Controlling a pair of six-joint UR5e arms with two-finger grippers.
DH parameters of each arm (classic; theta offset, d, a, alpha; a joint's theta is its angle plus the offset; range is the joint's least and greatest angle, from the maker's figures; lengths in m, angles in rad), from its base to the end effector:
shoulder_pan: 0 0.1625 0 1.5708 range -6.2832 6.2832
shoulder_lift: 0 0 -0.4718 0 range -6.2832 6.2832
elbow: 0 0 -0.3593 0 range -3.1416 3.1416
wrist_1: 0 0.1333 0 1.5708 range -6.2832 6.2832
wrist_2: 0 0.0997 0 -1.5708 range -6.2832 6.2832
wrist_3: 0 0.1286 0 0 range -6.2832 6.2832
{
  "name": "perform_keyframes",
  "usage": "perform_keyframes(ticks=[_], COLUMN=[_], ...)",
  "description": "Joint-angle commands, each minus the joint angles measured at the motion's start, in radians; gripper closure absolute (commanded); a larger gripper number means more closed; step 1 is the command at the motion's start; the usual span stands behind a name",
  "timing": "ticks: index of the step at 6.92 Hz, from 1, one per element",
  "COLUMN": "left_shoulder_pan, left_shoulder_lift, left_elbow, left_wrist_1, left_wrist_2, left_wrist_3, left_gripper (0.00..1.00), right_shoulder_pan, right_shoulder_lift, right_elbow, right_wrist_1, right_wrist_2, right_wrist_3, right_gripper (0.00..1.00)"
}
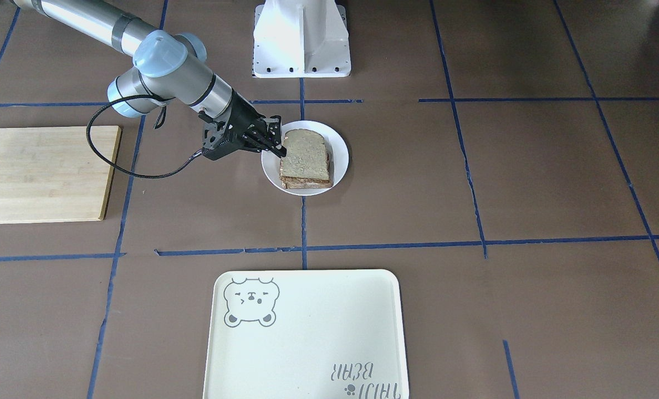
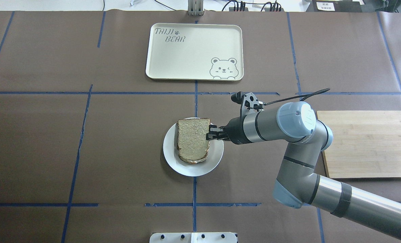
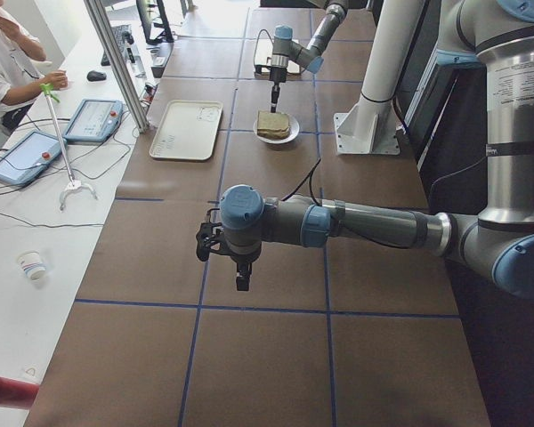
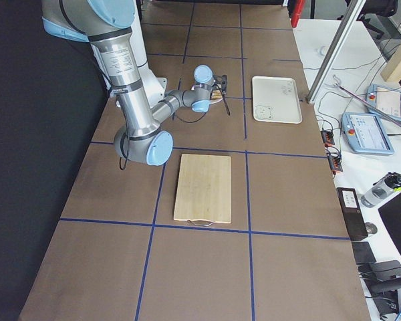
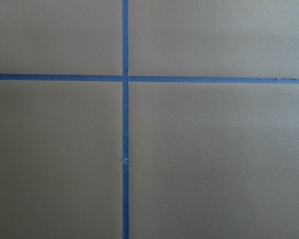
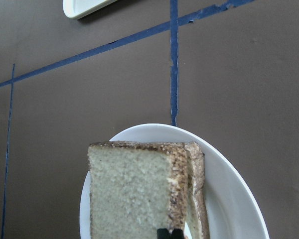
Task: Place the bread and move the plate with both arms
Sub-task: 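Lower the bread onto the egg toast and open the right gripper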
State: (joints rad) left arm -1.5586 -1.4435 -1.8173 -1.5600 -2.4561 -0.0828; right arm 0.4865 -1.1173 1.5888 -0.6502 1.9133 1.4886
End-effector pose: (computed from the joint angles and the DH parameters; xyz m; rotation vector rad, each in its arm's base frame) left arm -0.0288 -0.4052 0.6579 0.0591 0.8881 -0.0179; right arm -0.5446 -0.3900 0.3468 0.1125 -1.3987 0.0974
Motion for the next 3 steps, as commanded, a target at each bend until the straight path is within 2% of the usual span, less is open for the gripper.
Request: perform_keyframes(ticks=[1, 2, 3], left_shoulder_pan=[-0.001, 0.0, 0.0], left_shoulder_lift=[0.0, 0.0, 0.0], left_elbow=[-0.003, -0.005, -0.005], left_wrist_1=[0.0, 0.0, 0.0], left_wrist_2=[0.0, 0.0, 0.0], left_wrist_3=[-0.002, -0.002, -0.002], left_gripper=[0.0, 0.0, 0.0], right_shoulder_pan=[-0.02, -0.022, -0.02], right_shoulder_lift=[0.011, 0.008, 0.008], right_elbow=[-0.018, -0.018, -0.018], right_wrist_1=[0.0, 0.001, 0.003], right_wrist_2=[-0.037, -0.037, -0.036], right_wrist_3=[-0.001, -0.002, -0.004], right_gripper=[0.95, 0.95, 0.89])
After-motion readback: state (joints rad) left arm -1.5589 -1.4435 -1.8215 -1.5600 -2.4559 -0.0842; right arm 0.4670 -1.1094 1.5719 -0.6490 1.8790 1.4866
